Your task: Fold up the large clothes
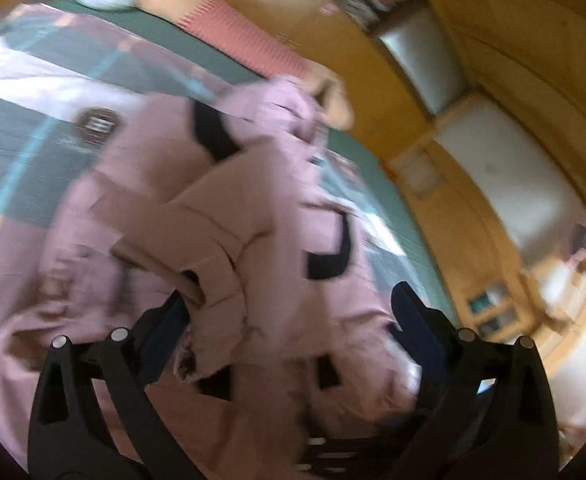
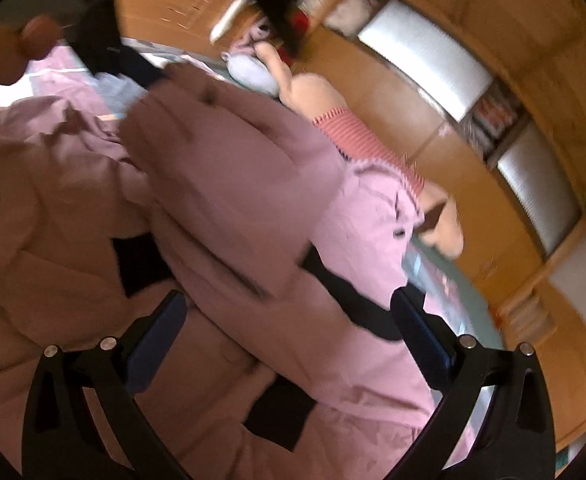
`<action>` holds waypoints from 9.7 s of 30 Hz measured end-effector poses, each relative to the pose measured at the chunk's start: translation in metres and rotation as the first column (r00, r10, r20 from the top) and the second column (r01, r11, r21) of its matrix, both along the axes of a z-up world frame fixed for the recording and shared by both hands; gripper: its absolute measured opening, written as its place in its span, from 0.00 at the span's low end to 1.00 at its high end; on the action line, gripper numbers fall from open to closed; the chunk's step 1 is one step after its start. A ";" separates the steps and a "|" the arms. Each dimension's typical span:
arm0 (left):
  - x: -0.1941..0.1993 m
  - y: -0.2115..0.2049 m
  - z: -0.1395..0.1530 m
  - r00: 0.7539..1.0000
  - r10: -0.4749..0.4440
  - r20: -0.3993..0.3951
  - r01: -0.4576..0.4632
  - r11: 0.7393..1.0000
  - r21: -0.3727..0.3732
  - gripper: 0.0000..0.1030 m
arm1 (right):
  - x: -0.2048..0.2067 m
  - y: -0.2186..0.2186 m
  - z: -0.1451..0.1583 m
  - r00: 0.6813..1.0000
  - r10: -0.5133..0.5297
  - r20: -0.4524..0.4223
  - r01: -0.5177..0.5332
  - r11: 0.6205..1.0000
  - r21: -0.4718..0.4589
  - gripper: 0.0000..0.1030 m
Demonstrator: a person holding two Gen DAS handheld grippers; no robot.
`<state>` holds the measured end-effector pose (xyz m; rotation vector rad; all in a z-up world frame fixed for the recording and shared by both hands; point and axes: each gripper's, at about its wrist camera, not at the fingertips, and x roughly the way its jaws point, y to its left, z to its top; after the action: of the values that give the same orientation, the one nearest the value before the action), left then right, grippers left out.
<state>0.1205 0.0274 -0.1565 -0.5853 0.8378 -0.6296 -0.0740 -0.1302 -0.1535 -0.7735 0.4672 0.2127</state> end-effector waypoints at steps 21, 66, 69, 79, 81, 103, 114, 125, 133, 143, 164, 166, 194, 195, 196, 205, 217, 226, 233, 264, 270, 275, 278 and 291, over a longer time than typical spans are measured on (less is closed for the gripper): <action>-0.001 -0.015 0.003 0.979 -0.202 0.028 0.203 0.953 -0.224 0.97 | 0.023 0.017 -0.003 1.000 -0.014 0.018 0.013 0.999 0.042 0.08; 0.023 0.032 -0.043 0.947 0.265 -0.179 -0.247 0.962 0.119 0.81 | 0.094 -0.221 0.000 0.703 -0.206 -0.681 0.710 0.251 0.658 0.30; 0.027 0.021 -0.052 0.952 0.231 -0.198 -0.203 0.967 0.152 0.86 | 0.092 -0.231 -0.001 0.670 -0.272 -0.691 0.743 0.230 0.629 0.62; 0.030 -0.005 -0.060 0.946 0.239 -0.217 -0.161 0.932 0.325 0.87 | 0.104 -0.224 -0.011 0.693 -0.302 -0.655 0.721 0.305 0.623 0.57; 0.029 -0.011 -0.060 0.949 0.238 -0.208 -0.153 0.922 0.355 0.88 | 0.105 -0.210 -0.009 0.715 -0.317 -0.623 0.698 0.375 0.610 0.50; 0.033 -0.032 -0.072 0.960 0.202 -0.192 -0.086 0.870 0.486 0.93 | 0.102 -0.154 0.006 0.796 -0.345 -0.497 0.581 0.666 0.468 0.58; 0.037 -0.040 -0.078 0.963 0.186 -0.193 -0.061 0.852 0.519 0.96 | 0.112 -0.166 -0.023 0.731 -0.351 -0.585 0.651 0.615 0.445 0.77; 0.039 -0.043 -0.080 0.964 0.184 -0.192 -0.059 0.851 0.521 0.98 | 0.107 -0.162 -0.024 0.735 -0.356 -0.577 0.648 0.622 0.440 0.82; 0.040 -0.046 -0.081 0.965 0.183 -0.190 -0.057 0.848 0.526 0.98 | 0.106 -0.161 -0.025 0.738 -0.361 -0.570 0.644 0.629 0.435 0.85; 0.041 -0.047 -0.082 0.965 0.183 -0.189 -0.057 0.847 0.529 0.98 | 0.105 -0.159 -0.027 0.741 -0.364 -0.564 0.640 0.636 0.431 0.88; 0.039 -0.034 -0.071 0.958 0.214 -0.189 -0.099 0.869 0.485 0.98 | 0.079 -0.177 0.029 0.812 -0.438 -0.387 0.582 0.557 0.593 0.90; 0.040 -0.029 -0.074 0.954 0.216 -0.209 -0.098 0.880 0.464 0.98 | 0.080 -0.170 0.033 0.834 -0.429 -0.347 0.551 0.602 0.578 0.90; 0.042 -0.041 -0.082 0.956 0.198 -0.215 -0.059 0.852 0.521 0.98 | 0.103 -0.163 -0.029 0.733 -0.364 -0.575 0.654 0.611 0.446 0.99; 0.042 -0.041 -0.082 0.956 0.198 -0.216 -0.059 0.852 0.520 0.98 | 0.103 -0.163 -0.029 0.733 -0.364 -0.575 0.654 0.611 0.446 0.99; 0.042 -0.040 -0.082 0.956 0.198 -0.216 -0.059 0.852 0.520 0.98 | 0.103 -0.163 -0.029 0.733 -0.364 -0.575 0.654 0.611 0.446 0.99; 0.042 -0.039 -0.082 0.955 0.202 -0.217 -0.066 0.857 0.511 0.98 | 0.102 -0.163 -0.029 0.734 -0.367 -0.571 0.653 0.614 0.444 0.99; 0.040 -0.025 -0.078 0.935 0.291 -0.203 -0.119 0.796 0.593 0.98 | 0.102 -0.161 -0.030 0.735 -0.369 -0.569 0.652 0.616 0.443 0.99; 0.042 -0.025 -0.079 0.936 0.288 -0.205 -0.112 0.792 0.600 0.98 | 0.101 -0.160 -0.030 0.736 -0.371 -0.566 0.651 0.617 0.442 0.99; 0.035 -0.018 -0.062 0.930 0.339 -0.142 -0.220 0.823 0.524 0.98 | 0.100 -0.159 -0.030 0.737 -0.372 -0.565 0.650 0.618 0.442 0.99; 0.053 -0.015 -0.079 0.938 0.327 -0.120 -0.185 0.760 0.623 0.98 | 0.098 -0.157 -0.030 0.740 -0.376 -0.558 0.648 0.620 0.442 0.99; 0.052 -0.016 -0.079 0.938 0.327 -0.116 -0.186 0.757 0.626 0.98 | 0.098 -0.157 -0.031 0.740 -0.377 -0.557 0.648 0.620 0.442 0.99; 0.052 -0.014 -0.079 0.937 0.329 -0.120 -0.189 0.763 0.618 0.98 | 0.097 -0.157 -0.031 0.741 -0.377 -0.556 0.648 0.621 0.442 0.99; 0.047 -0.010 -0.069 0.925 0.367 -0.096 -0.243 0.768 0.593 0.98 | 0.096 -0.156 -0.031 0.741 -0.377 -0.556 0.647 0.620 0.443 0.99; 0.052 -0.009 -0.077 0.932 0.341 -0.121 -0.198 0.760 0.619 0.98 | 0.093 -0.195 0.023 0.789 -0.454 -0.414 0.613 0.548 0.569 0.99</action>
<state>0.1725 0.0180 -0.2335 -0.1844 1.0821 -0.0023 0.0192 -0.3254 -0.1306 0.1649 0.7618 -0.1249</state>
